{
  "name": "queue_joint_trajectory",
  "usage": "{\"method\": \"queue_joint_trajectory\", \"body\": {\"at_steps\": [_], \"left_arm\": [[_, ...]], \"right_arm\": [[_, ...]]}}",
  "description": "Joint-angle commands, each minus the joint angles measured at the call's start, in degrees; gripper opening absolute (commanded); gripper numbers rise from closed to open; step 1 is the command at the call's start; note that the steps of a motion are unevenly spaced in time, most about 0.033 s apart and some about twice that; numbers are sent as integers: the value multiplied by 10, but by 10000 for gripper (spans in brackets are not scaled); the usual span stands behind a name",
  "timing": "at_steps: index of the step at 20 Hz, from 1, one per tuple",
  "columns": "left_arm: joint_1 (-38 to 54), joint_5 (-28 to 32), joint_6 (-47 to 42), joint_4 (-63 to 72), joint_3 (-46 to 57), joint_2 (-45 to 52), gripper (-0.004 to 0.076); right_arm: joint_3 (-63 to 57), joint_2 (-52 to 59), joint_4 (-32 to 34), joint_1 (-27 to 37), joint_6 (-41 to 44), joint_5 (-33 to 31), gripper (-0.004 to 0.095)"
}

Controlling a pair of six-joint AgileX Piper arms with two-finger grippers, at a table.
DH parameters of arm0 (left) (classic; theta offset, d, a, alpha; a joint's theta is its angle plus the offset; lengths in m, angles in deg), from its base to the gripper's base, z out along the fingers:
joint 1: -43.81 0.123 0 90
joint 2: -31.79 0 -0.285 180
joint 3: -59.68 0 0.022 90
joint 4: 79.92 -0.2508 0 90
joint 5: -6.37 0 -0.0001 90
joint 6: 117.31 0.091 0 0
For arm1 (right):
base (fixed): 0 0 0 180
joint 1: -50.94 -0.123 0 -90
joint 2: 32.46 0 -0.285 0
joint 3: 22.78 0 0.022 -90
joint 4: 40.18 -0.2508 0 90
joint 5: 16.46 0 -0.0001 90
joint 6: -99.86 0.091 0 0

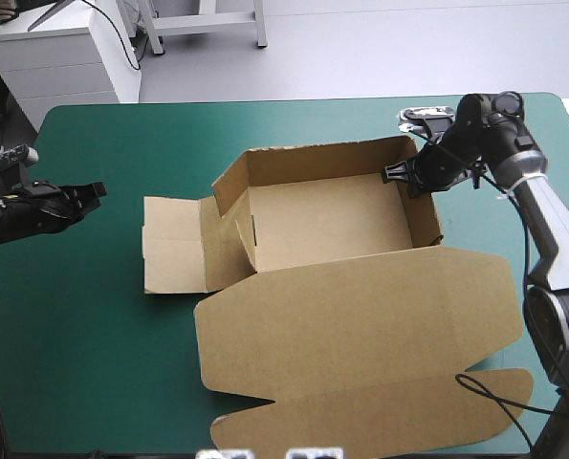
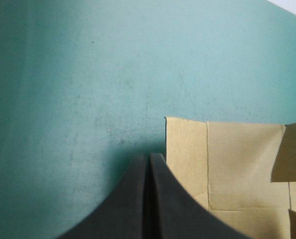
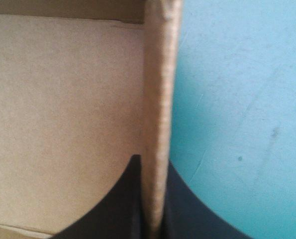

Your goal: Fold the box

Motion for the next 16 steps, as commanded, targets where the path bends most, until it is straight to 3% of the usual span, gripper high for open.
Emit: {"method": "queue_joint_trajectory", "body": {"at_steps": [1,3,9,14,16], "left_arm": [[23,-4,41,102,-14,-1,-8],[39,-18,55,155,-14,-21,-8],[49,-175,155,393,-14,-99,-8],[12,-256,174,454,-14,-99,-8],[-1,-256,176,473,-14,-95,-8]], "right_arm": [[14,62,-76,34,-29,-6,-19],[14,90,-118,61,-43,-6,-19],[14,167,-232,117,-80,-6,-19],[14,170,-255,117,-84,-4,-17],[14,170,-256,117,-84,-2,-17]]}}
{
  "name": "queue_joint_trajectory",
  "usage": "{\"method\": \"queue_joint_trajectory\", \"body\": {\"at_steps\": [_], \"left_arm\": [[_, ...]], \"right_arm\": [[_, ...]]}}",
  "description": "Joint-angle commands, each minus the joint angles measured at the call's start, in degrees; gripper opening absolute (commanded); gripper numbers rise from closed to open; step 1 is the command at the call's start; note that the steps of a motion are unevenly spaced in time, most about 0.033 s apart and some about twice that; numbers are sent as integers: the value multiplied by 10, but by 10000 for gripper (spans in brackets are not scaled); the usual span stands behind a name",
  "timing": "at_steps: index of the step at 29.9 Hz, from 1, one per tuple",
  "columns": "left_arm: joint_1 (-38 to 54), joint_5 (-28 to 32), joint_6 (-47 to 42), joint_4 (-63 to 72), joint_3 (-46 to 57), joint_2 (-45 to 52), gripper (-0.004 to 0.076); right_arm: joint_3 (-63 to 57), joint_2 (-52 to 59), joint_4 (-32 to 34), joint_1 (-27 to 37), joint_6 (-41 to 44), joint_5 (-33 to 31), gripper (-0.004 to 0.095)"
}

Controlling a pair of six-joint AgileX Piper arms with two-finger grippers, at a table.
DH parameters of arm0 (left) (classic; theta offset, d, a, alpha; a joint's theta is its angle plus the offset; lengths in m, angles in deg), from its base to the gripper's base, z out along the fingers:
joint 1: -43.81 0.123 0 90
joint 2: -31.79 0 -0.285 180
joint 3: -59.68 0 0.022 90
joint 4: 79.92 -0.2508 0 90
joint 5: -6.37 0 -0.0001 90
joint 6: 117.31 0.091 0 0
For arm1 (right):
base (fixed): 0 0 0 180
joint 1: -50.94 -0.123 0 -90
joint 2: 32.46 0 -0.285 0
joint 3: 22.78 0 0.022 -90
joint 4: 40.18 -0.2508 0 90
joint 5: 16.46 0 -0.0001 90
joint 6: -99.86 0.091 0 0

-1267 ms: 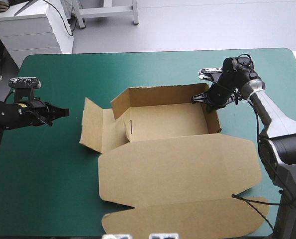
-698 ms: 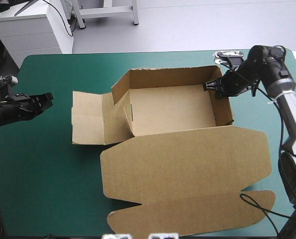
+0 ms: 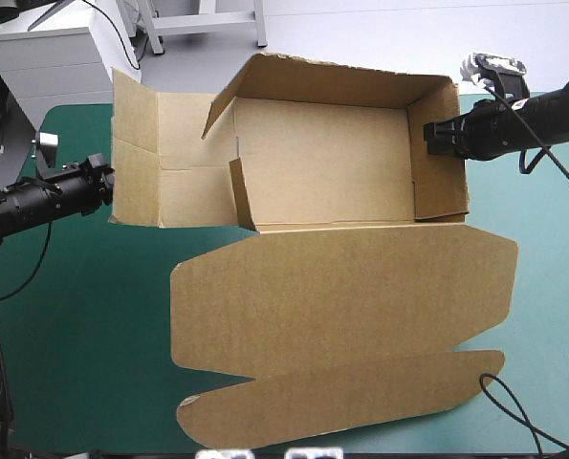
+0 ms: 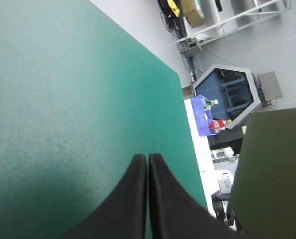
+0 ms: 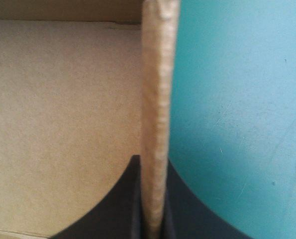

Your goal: Fold the box

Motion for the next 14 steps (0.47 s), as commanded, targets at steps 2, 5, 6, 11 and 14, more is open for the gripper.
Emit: {"method": "queue_joint_trajectory", "body": {"at_steps": [2,5,6,11,14], "left_arm": [[-34,-62,11,84,-14,35,-8],[-57,-62,12,98,-14,49,-8],[-64,-62,12,102,-14,55,-8],[-82,-62,6,104,-14,83,-8],[-82,-62,7,113,-14,107,-8]], "right_arm": [[13,26,-48,4,-2,7,-17],[13,23,-57,4,-3,9,-17],[13,23,-58,4,-3,12,-17],[12,23,-53,-6,-5,17,-17],[12,23,-31,-25,-5,25,-17]]}}
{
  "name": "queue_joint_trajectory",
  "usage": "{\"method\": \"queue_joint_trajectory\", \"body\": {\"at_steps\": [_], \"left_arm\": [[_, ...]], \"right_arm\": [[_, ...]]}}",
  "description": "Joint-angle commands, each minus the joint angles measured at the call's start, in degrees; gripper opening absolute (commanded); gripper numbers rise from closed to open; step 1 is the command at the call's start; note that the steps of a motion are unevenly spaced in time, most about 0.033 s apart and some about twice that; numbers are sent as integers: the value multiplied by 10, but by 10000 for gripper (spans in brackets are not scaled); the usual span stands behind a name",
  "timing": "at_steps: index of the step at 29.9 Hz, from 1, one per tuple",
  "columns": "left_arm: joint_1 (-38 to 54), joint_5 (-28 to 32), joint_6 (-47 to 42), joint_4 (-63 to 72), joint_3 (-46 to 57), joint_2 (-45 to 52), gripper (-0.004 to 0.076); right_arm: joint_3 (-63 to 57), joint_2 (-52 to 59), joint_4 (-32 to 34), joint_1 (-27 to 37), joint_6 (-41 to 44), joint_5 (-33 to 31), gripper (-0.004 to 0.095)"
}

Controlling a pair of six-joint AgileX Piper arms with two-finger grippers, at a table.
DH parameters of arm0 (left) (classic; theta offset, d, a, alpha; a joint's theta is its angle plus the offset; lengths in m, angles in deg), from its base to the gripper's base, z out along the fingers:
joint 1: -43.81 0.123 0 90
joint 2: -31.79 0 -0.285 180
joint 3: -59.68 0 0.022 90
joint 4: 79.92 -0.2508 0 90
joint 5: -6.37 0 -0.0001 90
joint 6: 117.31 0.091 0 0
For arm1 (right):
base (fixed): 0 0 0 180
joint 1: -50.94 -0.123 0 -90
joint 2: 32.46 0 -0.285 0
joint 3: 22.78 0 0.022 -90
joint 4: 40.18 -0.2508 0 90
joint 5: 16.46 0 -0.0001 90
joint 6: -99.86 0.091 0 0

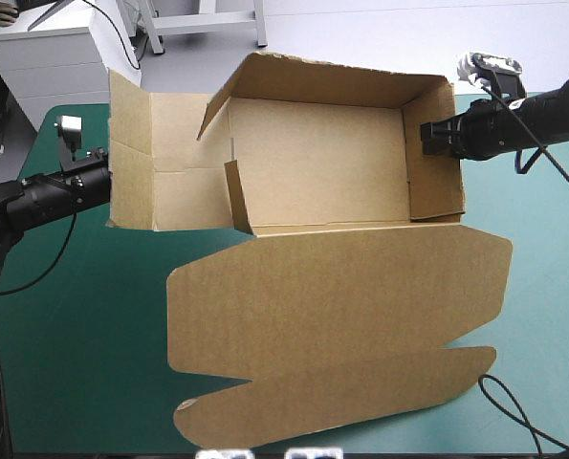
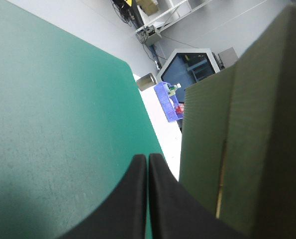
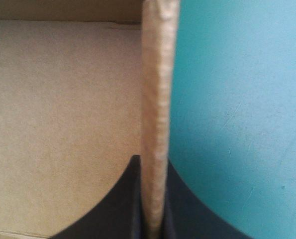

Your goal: Fold the box

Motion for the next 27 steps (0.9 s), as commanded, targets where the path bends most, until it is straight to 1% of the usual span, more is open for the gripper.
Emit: {"method": "queue_joint_trajectory", "body": {"at_steps": [1,5,7,12,16,21,27], "left_arm": [[-4,-57,-1,60,-14,48,-8],[-4,-57,-2,39,-14,75,-8],[-4,-57,-4,16,-14,88,-8],[-4,-57,-12,-43,-14,120,-8],[-4,-51,-12,-77,-14,139,-8],[-4,-46,-16,-120,-14,156,-8],[-4,-48,-16,-141,-14,162,-8]], "right_arm": [[12,22,-17,-22,2,31,-17],[12,19,-12,-45,8,66,-17],[12,13,3,-56,15,79,-17],[12,2,27,-82,28,94,-17],[12,-4,30,-106,31,106,-17],[12,-10,32,-122,36,123,-14],[12,-10,82,-145,60,135,-11]]}}
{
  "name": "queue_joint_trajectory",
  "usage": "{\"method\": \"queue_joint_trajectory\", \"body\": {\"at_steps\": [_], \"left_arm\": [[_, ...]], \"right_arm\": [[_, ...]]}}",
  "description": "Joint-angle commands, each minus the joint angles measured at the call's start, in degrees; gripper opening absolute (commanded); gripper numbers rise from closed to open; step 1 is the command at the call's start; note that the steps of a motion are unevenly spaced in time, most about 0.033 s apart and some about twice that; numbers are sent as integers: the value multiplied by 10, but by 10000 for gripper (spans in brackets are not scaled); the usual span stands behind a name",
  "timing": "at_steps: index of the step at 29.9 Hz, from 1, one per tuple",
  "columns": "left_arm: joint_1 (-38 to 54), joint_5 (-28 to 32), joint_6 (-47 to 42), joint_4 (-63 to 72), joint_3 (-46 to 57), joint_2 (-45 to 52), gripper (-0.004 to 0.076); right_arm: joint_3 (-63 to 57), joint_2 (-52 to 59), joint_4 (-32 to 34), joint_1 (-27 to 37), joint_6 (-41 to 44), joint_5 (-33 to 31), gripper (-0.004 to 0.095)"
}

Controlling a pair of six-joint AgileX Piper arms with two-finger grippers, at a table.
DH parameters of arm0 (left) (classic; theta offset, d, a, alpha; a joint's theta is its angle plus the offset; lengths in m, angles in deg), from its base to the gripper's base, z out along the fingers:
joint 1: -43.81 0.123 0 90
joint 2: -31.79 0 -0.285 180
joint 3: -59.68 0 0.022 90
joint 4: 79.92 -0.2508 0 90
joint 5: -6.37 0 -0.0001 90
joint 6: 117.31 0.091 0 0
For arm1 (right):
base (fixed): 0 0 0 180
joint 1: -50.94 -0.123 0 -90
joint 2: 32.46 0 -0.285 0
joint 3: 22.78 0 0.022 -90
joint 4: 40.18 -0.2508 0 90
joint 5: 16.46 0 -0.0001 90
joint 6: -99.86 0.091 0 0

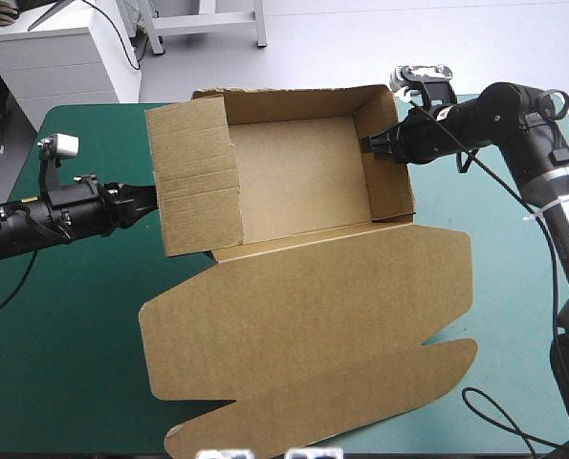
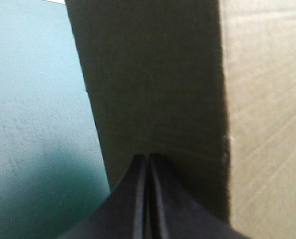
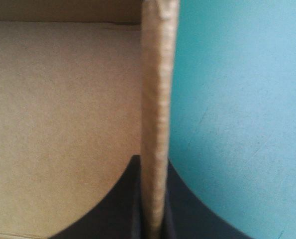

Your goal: Fold the box

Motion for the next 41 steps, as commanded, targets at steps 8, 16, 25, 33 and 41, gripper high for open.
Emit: {"method": "queue_joint_trajectory", "body": {"at_steps": [8,16,25,33,41], "left_arm": [[-4,-34,-3,5,-14,15,0],[-4,-37,-3,-2,-14,15,243],[-4,-38,-3,24,-14,15,428],[-4,-38,-3,38,-14,15,428],[-4,-37,-3,30,-14,15,428]], "right_arm": [[17,24,32,-52,33,79,-12],[17,23,37,-53,45,84,-11],[17,23,37,-53,48,94,-11],[17,7,30,-56,53,94,-11],[18,-13,33,-100,53,127,-11]]}}
